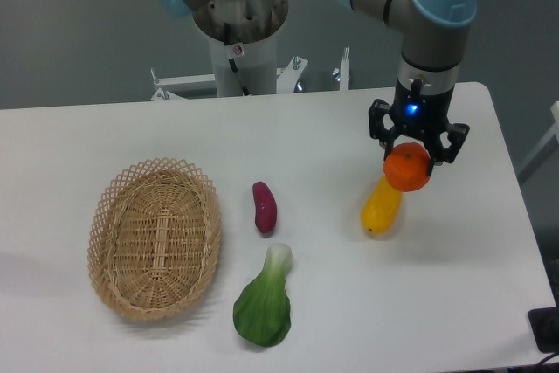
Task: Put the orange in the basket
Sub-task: 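Lift the held orange up off the yellow mango with the gripper, then carry the orange over the wicker basket and lower it inside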
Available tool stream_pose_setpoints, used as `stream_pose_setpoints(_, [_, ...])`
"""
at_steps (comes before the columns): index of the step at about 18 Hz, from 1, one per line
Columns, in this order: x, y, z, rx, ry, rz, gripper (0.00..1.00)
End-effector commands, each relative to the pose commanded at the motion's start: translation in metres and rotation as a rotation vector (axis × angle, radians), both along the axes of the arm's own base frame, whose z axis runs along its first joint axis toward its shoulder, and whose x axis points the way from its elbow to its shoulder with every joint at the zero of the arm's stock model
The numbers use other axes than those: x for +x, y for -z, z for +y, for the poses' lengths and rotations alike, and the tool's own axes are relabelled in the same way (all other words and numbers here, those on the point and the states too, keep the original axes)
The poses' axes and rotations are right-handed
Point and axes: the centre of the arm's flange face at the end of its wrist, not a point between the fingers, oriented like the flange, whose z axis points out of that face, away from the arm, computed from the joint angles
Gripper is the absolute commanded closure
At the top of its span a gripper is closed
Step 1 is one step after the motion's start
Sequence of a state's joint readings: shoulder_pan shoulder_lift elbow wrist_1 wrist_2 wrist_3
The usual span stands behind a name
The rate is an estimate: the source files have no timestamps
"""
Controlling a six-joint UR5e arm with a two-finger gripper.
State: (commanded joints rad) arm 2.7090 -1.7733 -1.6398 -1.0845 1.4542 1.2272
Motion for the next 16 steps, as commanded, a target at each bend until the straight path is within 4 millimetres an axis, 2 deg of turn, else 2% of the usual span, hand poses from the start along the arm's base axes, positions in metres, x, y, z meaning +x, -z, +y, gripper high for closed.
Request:
stream_pose_setpoints(4, [0.001,0.0,0.001,-0.001,0.0,0.0,0.4])
stream_pose_setpoints(12, [0.007,0.012,0.011,0.0,-0.043,-0.025,0.41])
stream_pose_setpoints(15, [0.021,0.022,0.04,0.024,-0.1,-0.024,0.4])
stream_pose_setpoints(16, [0.032,0.024,0.056,0.049,-0.124,-0.009,0.41])
